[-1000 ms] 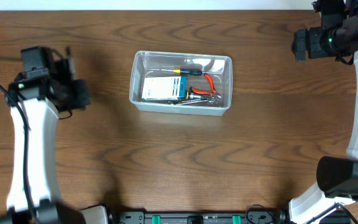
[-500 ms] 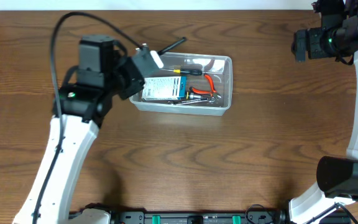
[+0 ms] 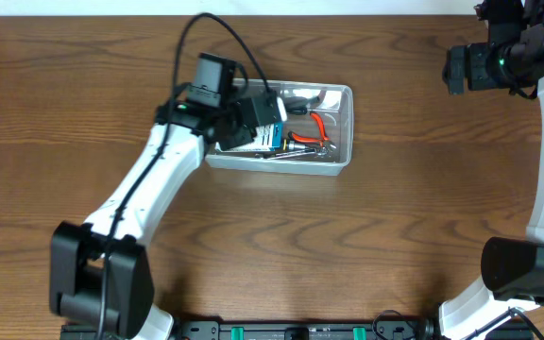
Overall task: Pack container
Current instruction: 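Lift the red-handled tool and lower it into the container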
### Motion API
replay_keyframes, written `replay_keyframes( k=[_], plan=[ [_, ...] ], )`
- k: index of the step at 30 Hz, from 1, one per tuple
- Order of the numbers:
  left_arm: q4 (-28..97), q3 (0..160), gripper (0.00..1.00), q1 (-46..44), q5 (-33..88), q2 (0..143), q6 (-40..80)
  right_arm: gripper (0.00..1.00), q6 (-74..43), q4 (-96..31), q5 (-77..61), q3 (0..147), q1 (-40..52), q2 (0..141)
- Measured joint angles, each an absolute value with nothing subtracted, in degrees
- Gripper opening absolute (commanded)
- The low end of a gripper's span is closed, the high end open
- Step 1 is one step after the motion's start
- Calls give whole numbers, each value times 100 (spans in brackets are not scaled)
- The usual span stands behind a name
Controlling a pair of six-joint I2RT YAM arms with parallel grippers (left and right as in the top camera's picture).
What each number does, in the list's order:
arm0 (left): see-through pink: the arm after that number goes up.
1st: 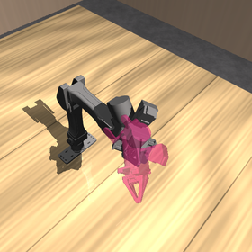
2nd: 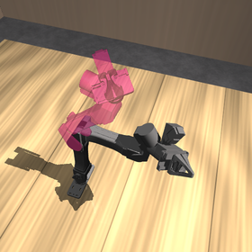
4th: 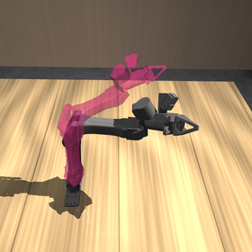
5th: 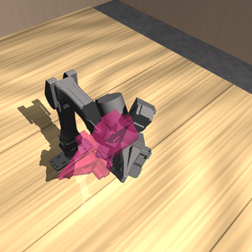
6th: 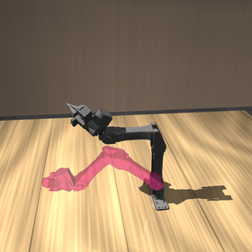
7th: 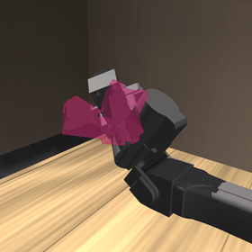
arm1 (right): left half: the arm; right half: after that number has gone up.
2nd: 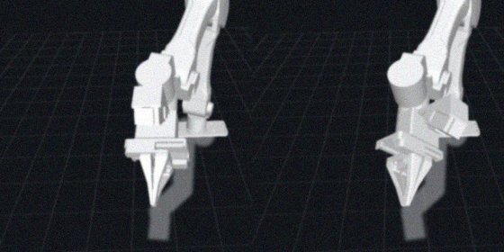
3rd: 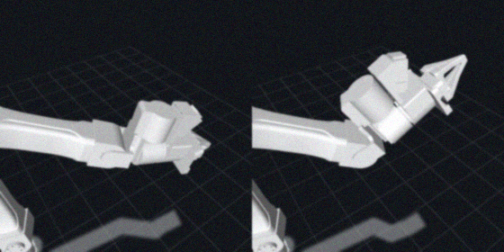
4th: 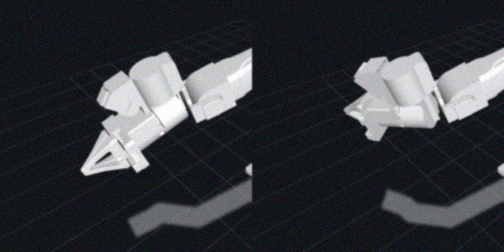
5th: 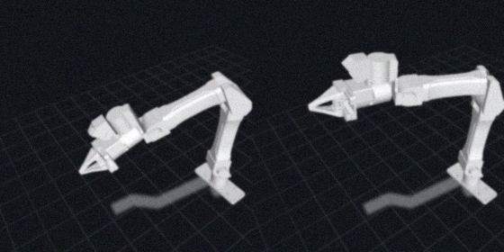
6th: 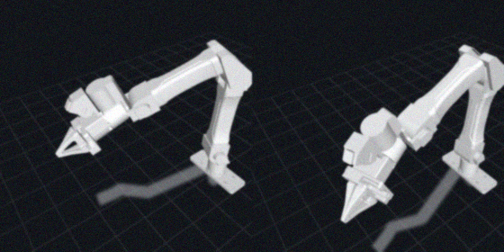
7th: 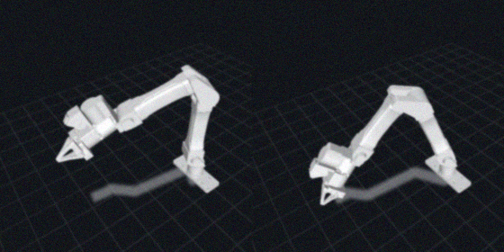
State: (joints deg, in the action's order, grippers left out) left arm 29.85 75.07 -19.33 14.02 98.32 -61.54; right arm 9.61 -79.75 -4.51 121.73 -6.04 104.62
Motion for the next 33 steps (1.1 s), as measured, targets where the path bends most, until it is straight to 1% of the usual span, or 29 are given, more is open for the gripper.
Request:
replay_keyframes(
  k=[9,10,23,24,29,33],
  plan=[
    [3511,7505,5,-2106,1400,9902,-6156,99,961,-7966,-451,12173,-604,10462],
    [3577,7502,6,-2106,1400,9902,-6156,99,958,-7966,-449,12173,-604,10462],
    [3778,7282,6,-2106,1400,9902,-6154,99,958,-7977,-451,12173,-604,10462],
    [3815,7282,7,-2106,1400,9902,-6154,99,958,-7981,-451,12173,-604,10462],
    [3916,7282,5,-2106,1400,9902,-6156,99,958,-7990,-449,12173,-604,10462],
    [4082,7282,6,-2106,1402,9902,-6156,99,958,-7988,-449,12173,-604,10462]
  ],
)
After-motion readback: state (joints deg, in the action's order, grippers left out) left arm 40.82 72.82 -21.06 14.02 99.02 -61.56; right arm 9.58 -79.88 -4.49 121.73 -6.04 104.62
